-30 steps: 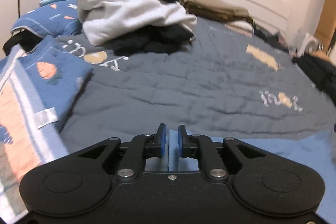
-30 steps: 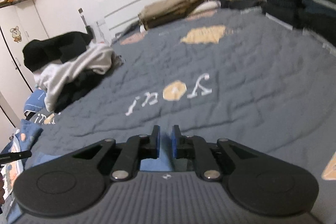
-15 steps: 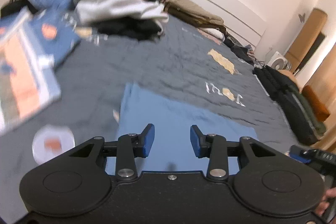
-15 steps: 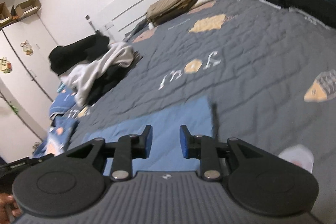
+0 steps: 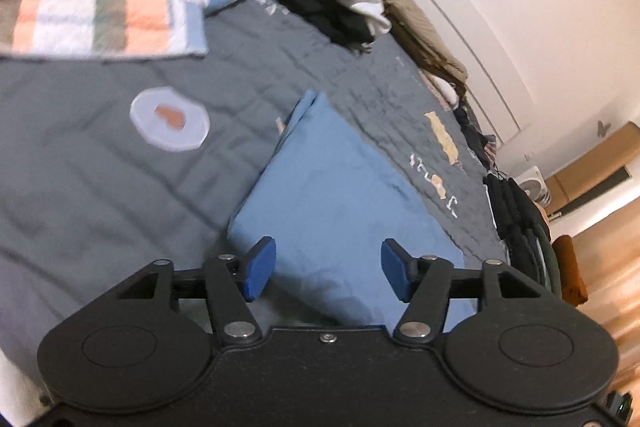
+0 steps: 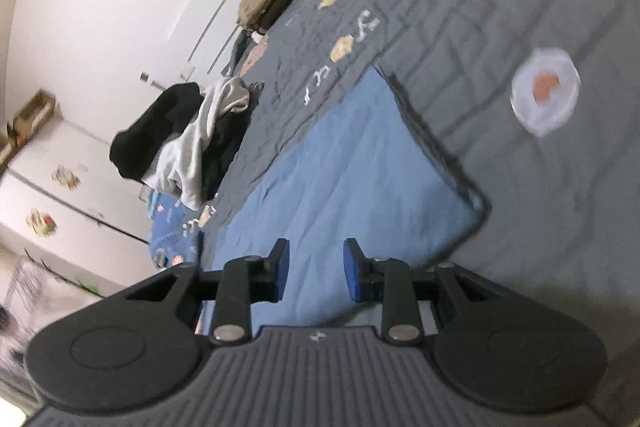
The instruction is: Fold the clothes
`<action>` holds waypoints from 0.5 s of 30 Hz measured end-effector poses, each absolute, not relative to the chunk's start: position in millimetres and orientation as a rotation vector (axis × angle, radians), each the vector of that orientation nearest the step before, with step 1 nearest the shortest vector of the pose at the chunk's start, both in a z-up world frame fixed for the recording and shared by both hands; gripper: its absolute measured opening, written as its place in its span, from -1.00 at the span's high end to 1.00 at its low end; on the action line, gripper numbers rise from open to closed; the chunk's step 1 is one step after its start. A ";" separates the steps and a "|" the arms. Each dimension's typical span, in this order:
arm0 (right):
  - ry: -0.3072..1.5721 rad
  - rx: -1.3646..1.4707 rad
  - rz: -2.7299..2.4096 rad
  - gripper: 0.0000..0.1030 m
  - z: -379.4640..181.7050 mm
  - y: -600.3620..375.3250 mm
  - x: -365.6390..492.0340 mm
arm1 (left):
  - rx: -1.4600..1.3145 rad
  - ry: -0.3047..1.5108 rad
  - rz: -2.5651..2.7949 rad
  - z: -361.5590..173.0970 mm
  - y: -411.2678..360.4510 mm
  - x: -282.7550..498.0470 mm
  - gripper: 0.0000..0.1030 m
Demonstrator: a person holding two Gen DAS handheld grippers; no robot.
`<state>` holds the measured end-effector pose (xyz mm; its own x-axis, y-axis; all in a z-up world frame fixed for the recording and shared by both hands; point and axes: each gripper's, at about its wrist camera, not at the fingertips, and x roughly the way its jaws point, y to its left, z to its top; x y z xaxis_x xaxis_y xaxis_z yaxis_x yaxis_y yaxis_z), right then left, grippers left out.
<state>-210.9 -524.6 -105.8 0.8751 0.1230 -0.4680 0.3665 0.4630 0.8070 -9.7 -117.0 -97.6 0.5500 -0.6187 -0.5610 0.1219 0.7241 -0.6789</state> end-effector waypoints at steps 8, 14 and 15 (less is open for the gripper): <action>0.501 1.320 -0.227 0.45 -142.1 -516.1 -214.1 | -0.806 0.937 -0.428 -126.1 -111.9 -8.7 -0.25; 0.514 1.409 -0.334 0.45 -163.8 -507.0 -211.1 | -0.844 0.969 -0.374 -143.6 -119.4 -3.9 -0.26; 0.509 1.430 -0.336 0.45 -167.6 -505.9 -211.0 | -0.848 0.972 -0.367 -146.5 -121.2 -3.8 -0.26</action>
